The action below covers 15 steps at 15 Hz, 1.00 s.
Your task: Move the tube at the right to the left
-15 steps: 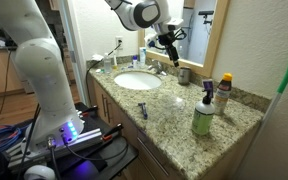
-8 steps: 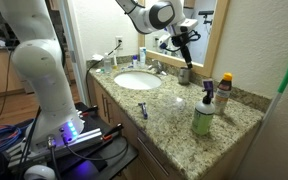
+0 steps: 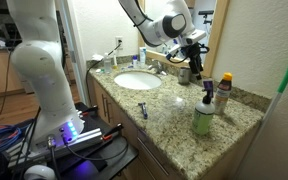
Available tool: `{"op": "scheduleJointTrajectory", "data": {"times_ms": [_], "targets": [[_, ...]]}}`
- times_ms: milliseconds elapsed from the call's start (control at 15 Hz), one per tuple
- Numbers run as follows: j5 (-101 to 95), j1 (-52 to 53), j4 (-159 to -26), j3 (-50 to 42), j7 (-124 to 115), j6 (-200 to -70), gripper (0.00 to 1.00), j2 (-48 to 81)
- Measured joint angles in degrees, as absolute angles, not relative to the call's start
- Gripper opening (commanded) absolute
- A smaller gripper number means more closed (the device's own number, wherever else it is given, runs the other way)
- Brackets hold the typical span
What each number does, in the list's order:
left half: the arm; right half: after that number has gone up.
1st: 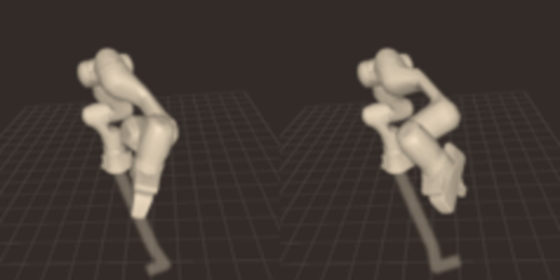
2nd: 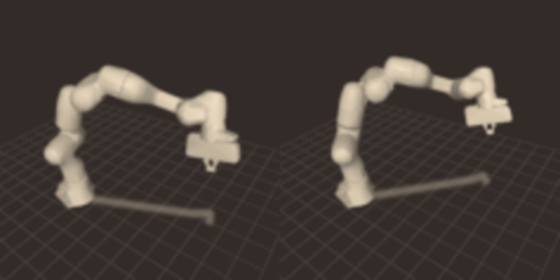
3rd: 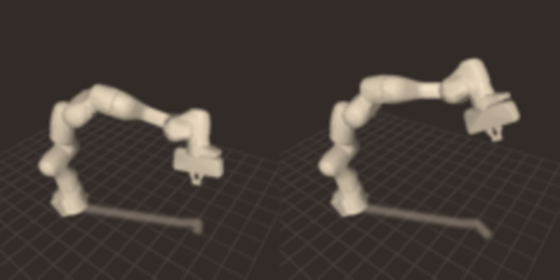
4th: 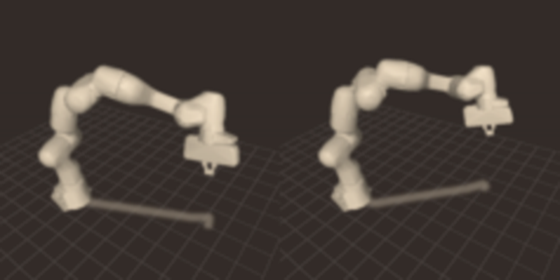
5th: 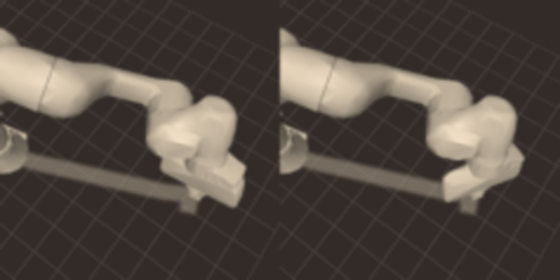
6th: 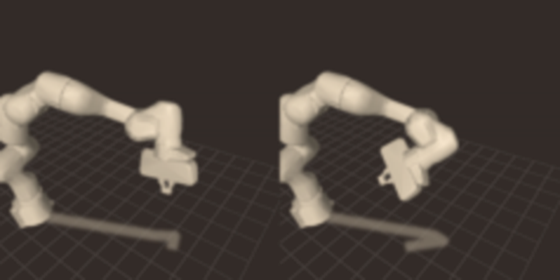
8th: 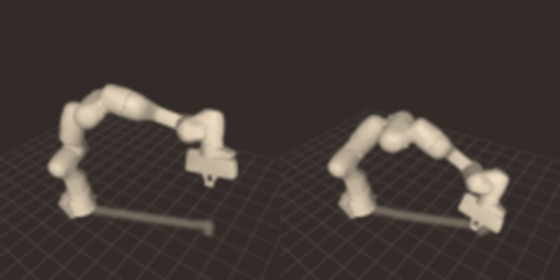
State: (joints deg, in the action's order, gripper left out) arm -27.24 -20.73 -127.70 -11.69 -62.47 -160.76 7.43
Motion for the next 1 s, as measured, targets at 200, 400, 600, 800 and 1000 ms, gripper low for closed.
{"op": "scheduleJointTrajectory", "data": {"times_ms": [200, 400, 600, 800, 1000], "targets": [[-27.4, -20.7, -125.5, -12.5, -66.6, -163.3, 1.00, 11.0], [-27.3, -20.7, -125.0, -12.5, -67.8, -165.4, 1.00, 12.6], [-27.3, -20.7, -125.0, -12.7, -67.9, -165.3, 1.00, 12.9], [-27.3, -20.7, -125.0, -13.0, -68.9, -166.5, 0.74, 14.2], [-26.8, -20.7, -124.8, -13.0, -69.0, -168.5, 0.52, 15.5]]}}
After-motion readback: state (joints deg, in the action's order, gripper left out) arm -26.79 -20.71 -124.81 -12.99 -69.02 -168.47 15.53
